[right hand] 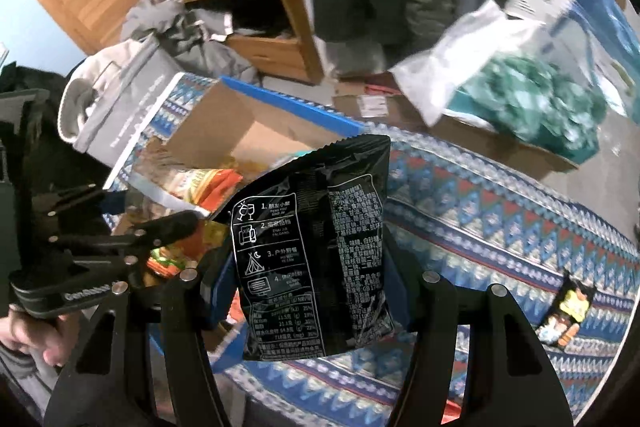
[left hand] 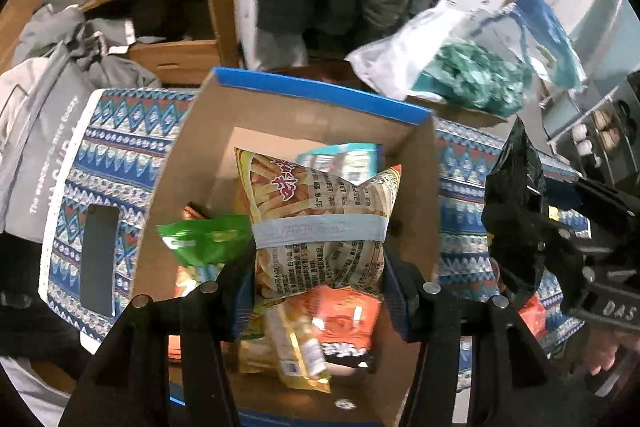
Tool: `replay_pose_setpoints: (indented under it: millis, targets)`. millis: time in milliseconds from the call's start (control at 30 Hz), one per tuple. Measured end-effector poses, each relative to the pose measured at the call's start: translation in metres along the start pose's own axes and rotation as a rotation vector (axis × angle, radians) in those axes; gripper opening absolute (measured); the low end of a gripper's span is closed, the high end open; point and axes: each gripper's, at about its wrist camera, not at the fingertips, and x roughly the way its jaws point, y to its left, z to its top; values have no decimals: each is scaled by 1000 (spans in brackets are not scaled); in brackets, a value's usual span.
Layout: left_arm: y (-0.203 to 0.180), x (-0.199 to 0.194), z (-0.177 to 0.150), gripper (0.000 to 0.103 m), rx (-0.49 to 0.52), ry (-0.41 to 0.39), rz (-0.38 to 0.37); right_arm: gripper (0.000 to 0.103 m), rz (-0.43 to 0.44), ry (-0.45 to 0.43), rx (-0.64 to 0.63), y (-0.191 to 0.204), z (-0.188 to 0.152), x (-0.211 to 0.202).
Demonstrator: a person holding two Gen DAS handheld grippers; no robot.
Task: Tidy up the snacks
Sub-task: 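Carry the black bag and orange bag over the box with both tools, then lower the black bag and orange bag into the box and open both tools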
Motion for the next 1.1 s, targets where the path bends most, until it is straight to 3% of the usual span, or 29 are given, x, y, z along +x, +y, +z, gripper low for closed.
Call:
replay_pose_setpoints:
  millis: [300, 667, 767, 1100]
  targets:
    - [31, 9, -1, 56, -56, 0, 25, 62, 19, 41, -5, 30, 15, 32]
    - [42, 18, 1, 57, -96, 22, 33, 63, 70, 70, 17, 44, 25, 53]
    - [46, 18, 1, 65, -106, 30, 38, 64, 80, 66, 23, 46, 26, 55]
    - [47, 6, -2, 71, -134, 8, 18, 70, 71, 52, 43, 41, 27, 51]
